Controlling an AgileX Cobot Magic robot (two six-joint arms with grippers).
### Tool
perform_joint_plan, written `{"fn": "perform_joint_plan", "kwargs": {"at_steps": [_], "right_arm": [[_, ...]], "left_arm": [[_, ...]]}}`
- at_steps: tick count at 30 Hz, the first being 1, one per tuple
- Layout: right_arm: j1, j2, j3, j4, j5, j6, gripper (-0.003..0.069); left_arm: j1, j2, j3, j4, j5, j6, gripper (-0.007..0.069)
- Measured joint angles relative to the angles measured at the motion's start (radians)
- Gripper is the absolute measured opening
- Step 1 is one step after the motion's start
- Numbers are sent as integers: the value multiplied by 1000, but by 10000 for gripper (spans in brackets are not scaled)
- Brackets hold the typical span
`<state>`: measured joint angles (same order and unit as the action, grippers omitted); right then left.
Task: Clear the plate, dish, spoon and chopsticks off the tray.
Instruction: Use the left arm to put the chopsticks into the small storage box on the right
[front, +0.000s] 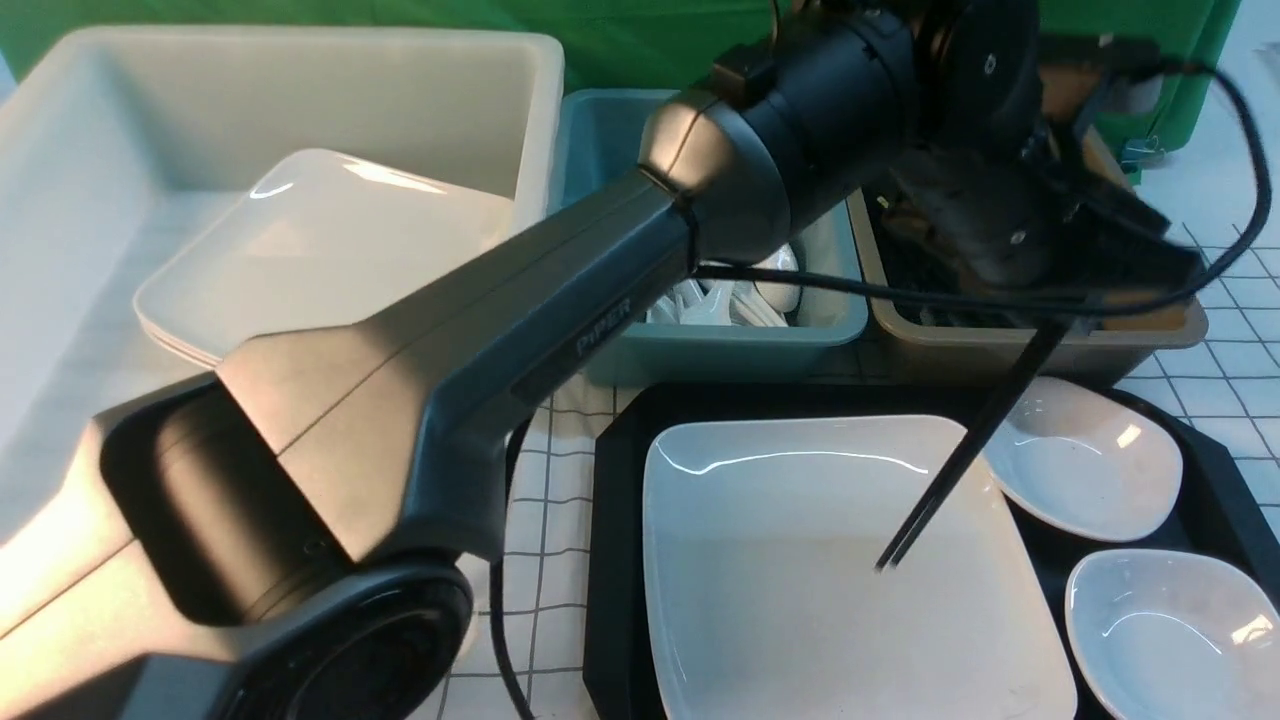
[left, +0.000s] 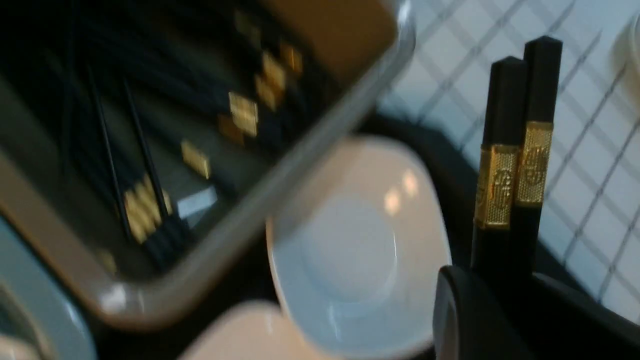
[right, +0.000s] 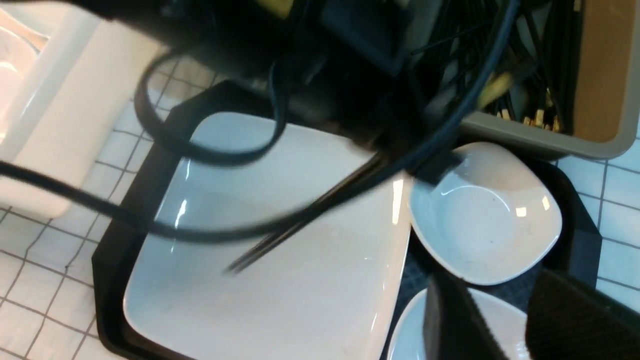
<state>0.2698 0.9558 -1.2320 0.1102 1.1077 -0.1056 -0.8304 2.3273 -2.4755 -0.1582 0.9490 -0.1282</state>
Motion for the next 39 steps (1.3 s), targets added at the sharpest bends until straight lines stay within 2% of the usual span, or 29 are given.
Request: {"fn": "perform_joint_plan", "kwargs": {"at_steps": [9,16,20,24,28,29,30,31,34,37,38,39], "right_arm": [[0,-49,2,-1,-22,1,239],[0,-122,2,-10,-109,0,238],[0,-139,2,-13,-121,0,238],[0,-139,2,-14,-122,-1,238],[0,-139,2,-16,-123,-1,238],[0,-139,2,-16,-123,-1,238],[0,-139,2,-17,-123,-1,238],[0,-139,2,-17,-123,-1,238],[0,-139,2,-17,-119,-1,238],[0,-139,2,-17,-109,-1,238],[0,-139,2,-17,-101,-1,238],[0,-139,2,-20,-91,-1,238]], "left_arm": [[38,49,-1,224,-757,22,80],[85,182,0,254,-1059,22,80],[102,231,3,255,-1067,22,80],[109,264,9,255,-1043,17,119],[109,262,9,255,-964,14,337],[109,261,9,255,-964,14,349],[109,253,9,255,-909,13,439],[109,246,9,256,-868,13,489],[109,203,9,256,-720,13,584],[109,138,9,255,-567,14,584],[108,109,9,249,-482,14,555],[107,65,9,236,-373,14,479]]}}
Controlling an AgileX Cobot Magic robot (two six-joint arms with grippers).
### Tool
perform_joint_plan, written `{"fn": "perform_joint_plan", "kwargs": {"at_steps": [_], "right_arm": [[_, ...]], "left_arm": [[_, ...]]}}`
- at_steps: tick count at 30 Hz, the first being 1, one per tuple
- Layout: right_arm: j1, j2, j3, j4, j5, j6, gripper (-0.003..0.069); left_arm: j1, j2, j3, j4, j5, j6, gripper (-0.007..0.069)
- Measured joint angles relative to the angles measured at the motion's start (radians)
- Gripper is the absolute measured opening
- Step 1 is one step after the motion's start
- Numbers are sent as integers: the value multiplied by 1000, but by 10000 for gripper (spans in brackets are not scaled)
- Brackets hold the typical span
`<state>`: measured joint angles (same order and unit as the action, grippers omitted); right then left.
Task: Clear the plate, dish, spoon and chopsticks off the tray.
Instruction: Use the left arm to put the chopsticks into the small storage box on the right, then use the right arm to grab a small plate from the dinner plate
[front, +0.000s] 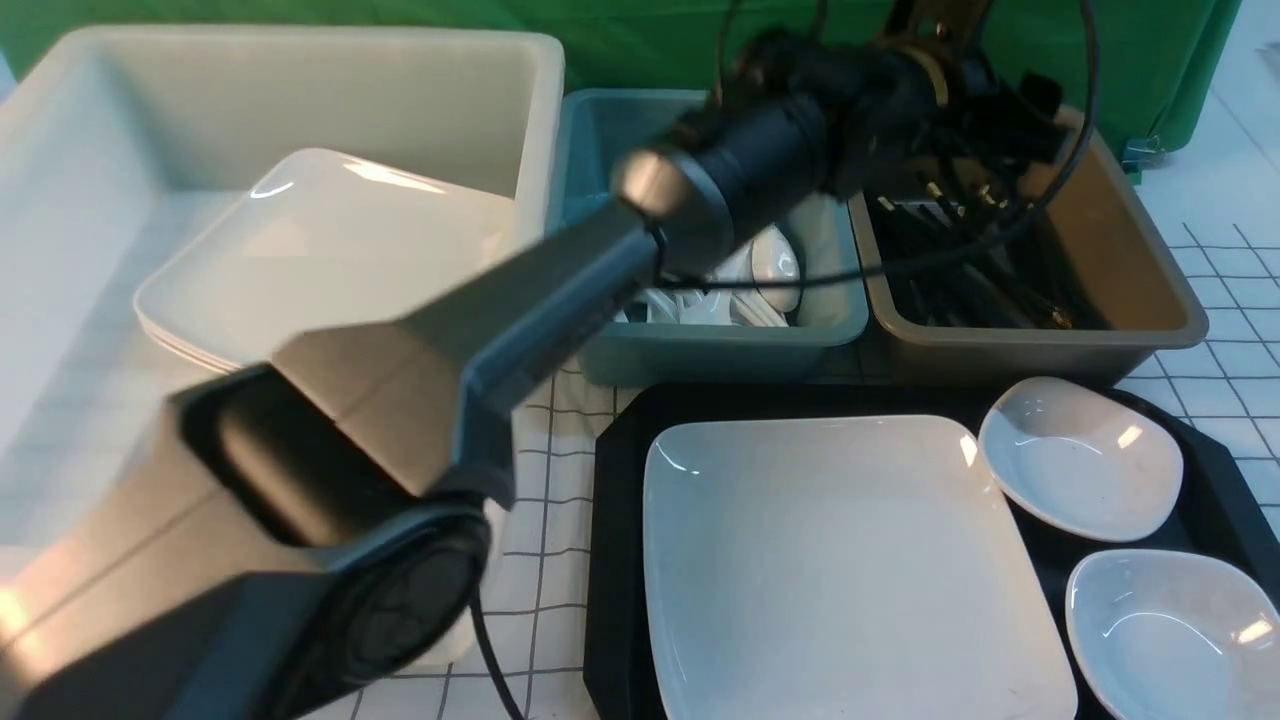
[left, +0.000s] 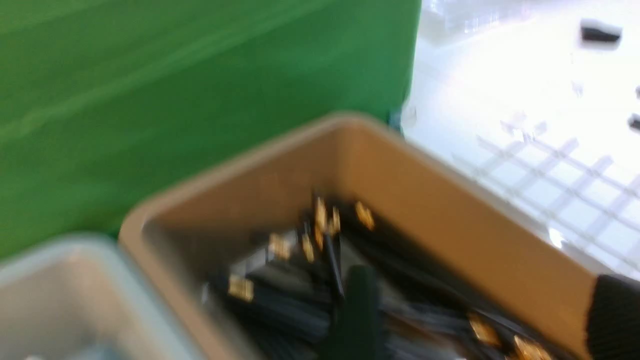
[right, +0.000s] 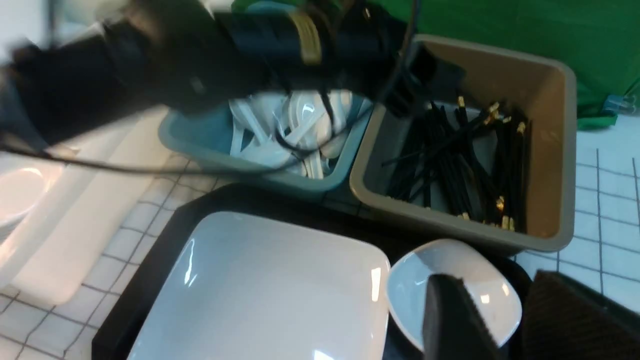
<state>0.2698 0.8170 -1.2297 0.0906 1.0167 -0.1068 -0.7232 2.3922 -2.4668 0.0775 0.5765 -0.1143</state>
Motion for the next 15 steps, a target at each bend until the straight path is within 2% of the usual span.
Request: {"fn": "perform_joint_plan", "kwargs": {"at_steps": [1,4,6,7,11,15], "right_arm": [[0,0,0,-3,7,0,238],[0,4,0,-32,45,-14,238],[0,18,0,-57,87,-60,238],[0,35,0,-68,115,-81,238],[0,126,10,-81,188,-82,238],[0,231,71,-78,194,-92,246]], "left_arm": [[-2,-19,0,-2,51,0,436],[-15,-104,-1,-9,301,41,135],[-23,-149,-1,-12,420,83,47],[-29,-168,-1,-14,483,93,20],[-39,-226,7,-23,618,125,-6],[-49,-290,78,-32,634,147,-11]]}}
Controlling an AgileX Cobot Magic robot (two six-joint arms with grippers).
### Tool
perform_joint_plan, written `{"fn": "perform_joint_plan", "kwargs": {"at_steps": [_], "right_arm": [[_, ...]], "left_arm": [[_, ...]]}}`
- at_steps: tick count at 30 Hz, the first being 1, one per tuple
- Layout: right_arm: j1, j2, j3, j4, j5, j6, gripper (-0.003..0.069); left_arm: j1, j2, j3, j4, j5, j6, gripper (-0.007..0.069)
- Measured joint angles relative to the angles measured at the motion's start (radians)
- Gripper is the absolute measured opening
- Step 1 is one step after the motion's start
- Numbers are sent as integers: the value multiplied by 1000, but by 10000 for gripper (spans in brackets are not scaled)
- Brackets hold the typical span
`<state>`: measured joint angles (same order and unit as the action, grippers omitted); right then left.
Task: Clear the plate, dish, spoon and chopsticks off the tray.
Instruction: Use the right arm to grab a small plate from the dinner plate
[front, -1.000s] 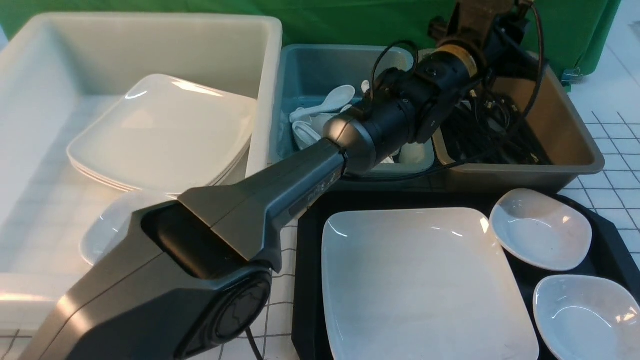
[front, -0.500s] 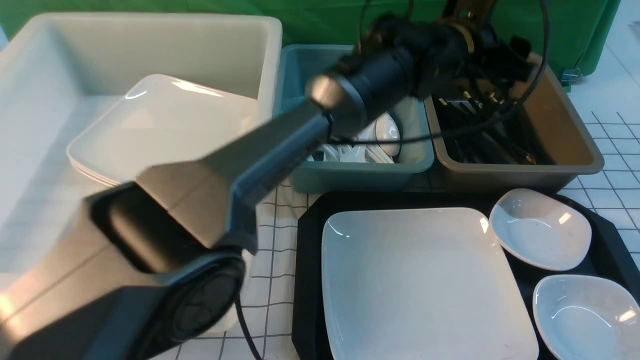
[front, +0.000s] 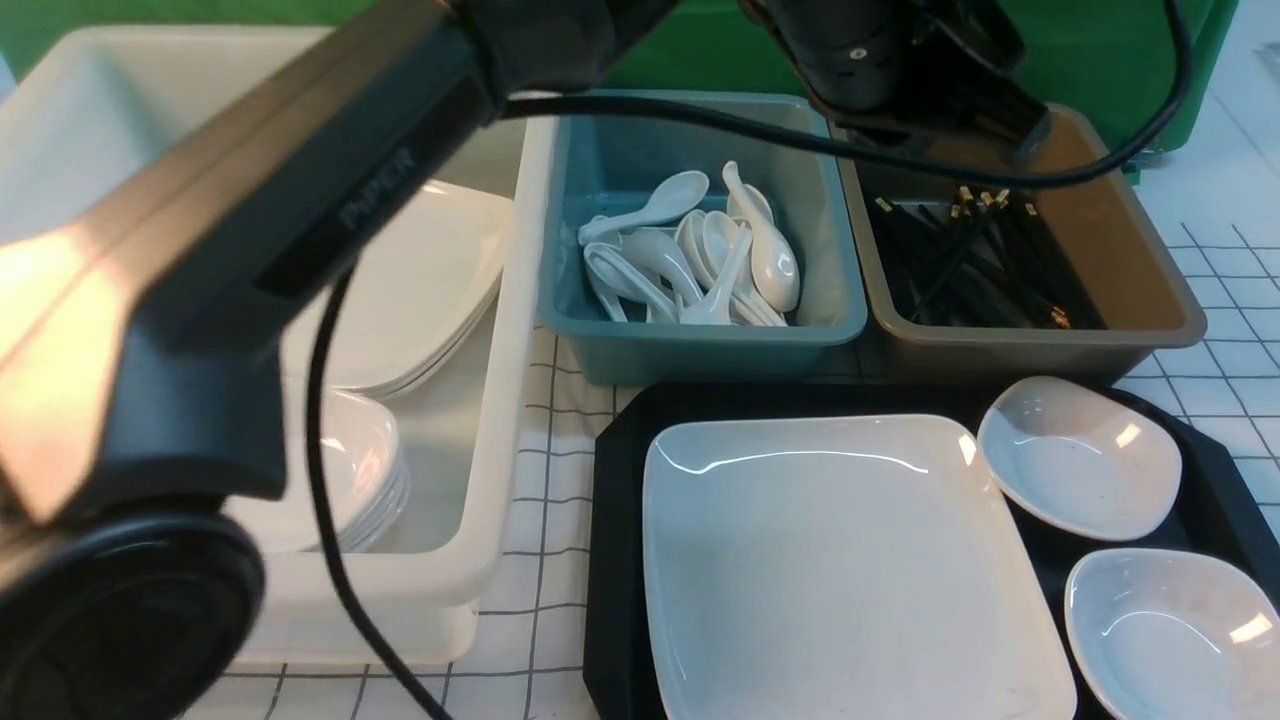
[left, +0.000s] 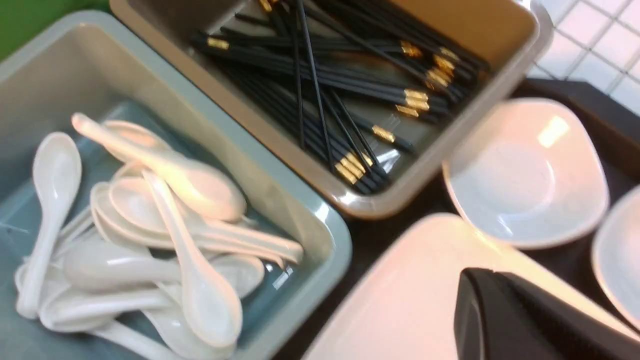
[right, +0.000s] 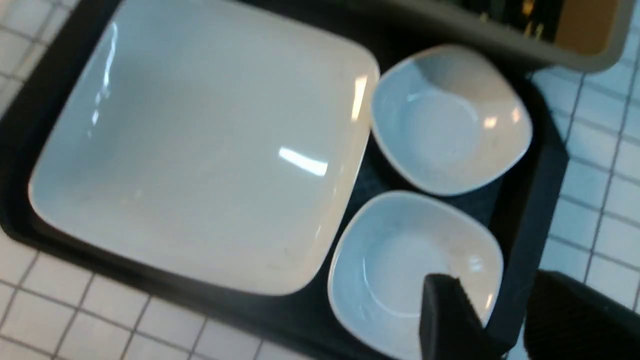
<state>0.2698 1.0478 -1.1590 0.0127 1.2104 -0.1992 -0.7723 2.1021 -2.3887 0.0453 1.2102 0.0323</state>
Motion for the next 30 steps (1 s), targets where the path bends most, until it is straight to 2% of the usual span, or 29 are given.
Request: {"fn": "perform_joint_plan", "kwargs": {"at_steps": [2,4,5,6,7,8,9,10,13,17,22,30], "right_arm": [[0,24,37,2,-1,-22,255],[0,77,148,6,-15,-56,311],[0,80,166,7,-22,-61,317],[0,92,242,7,-59,-66,374],[0,92,261,8,-65,-66,374],[0,95,317,9,-114,-67,430],[0,96,334,9,-129,-67,444],[0,97,398,9,-189,-68,491],[0,101,483,10,-294,-97,538],[0,138,531,10,-396,-118,552],[27,208,534,10,-439,-134,554],[86,356,534,-28,-484,-122,547]], "left_arm": [[-6,-35,54,-15,1,13,-11],[-21,-112,185,-40,5,32,-11],[-23,-126,209,-45,5,35,-11],[-36,-185,312,-45,-9,40,-11],[-40,-200,340,-51,-13,40,-11],[-49,-249,426,-59,-53,42,-11],[-52,-265,455,-64,-66,42,-11],[-62,-334,575,-89,-129,43,-11],[-69,-452,789,-168,-246,67,-11],[-70,-589,1022,-260,-389,137,-8],[-70,-682,1190,-300,-501,164,-3],[-70,-717,1273,-307,-520,170,-3]]}}
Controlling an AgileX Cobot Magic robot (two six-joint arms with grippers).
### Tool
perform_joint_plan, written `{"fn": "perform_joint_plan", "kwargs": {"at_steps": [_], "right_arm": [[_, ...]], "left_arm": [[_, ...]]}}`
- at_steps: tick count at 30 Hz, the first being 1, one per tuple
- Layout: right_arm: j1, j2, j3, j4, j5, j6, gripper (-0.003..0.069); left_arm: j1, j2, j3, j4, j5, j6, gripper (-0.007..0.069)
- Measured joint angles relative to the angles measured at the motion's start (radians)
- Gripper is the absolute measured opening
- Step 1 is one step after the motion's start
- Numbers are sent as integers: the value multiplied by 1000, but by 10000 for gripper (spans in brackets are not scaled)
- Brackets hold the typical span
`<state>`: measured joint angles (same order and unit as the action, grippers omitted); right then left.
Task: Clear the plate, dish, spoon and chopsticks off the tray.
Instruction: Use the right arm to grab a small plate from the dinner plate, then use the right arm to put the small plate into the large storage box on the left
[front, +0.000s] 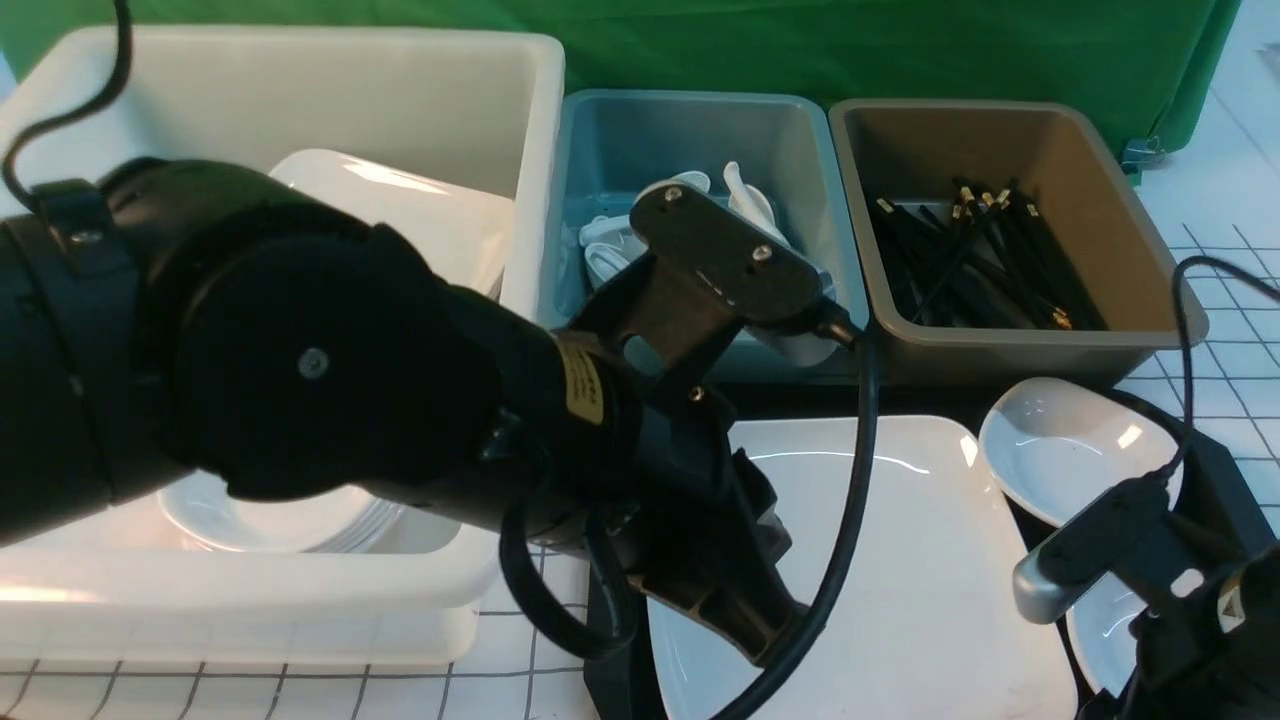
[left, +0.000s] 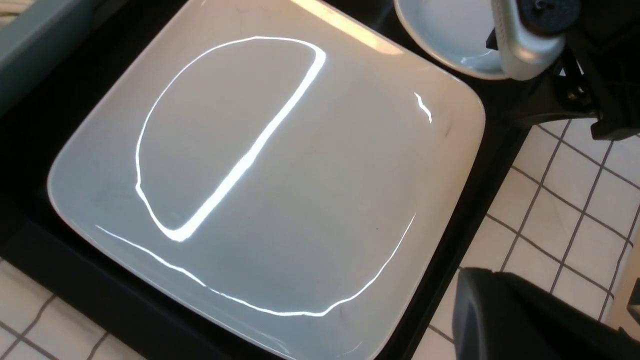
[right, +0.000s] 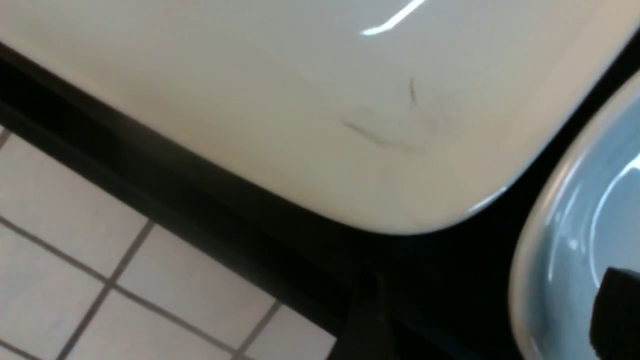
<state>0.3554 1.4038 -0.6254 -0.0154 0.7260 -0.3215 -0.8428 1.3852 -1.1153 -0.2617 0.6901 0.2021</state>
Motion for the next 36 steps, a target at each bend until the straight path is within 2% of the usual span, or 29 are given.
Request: {"fn": "perform_joint_plan", "kwargs": {"at_steps": [3,5,6,8,11,14,18,22,25,30,33,36], "right_arm": [[2,37,0,-44,-1,38,512],[3,56,0,-74,-17,53,451],[3,56,0,-76,-20,55,444],[3,62,0,-88,-43,59,322],[7,61,-4,-95,-57,55,213],[7,60,-22,-95,-30,54,207],[7,55,-86,-89,85,52,174],[7,-22,-194,-86,246,73,56],[6,-113,-280,-75,335,85,48],[6,-228,-440,-22,373,81,48],[5,-247,-543,105,373,21,48],[23,-221,-641,279,353,-77,48]], "left_arm": [[0,0,1,1,2,0,-3],[0,0,1,1,2,0,-3],[0,0,1,1,2,0,-3],[0,0,1,1,-5,0,-3],[0,0,1,1,-12,0,-3],[0,0,1,1,-13,0,-3],[0,0,2,1,-33,0,-3],[1,0,2,-1,-85,0,-3],[1,0,2,-1,-138,0,-3],[23,0,-19,-2,-191,-5,-3],[94,-6,-67,-1,-183,-22,-3],[214,-36,-116,3,-148,-24,-3]]}}
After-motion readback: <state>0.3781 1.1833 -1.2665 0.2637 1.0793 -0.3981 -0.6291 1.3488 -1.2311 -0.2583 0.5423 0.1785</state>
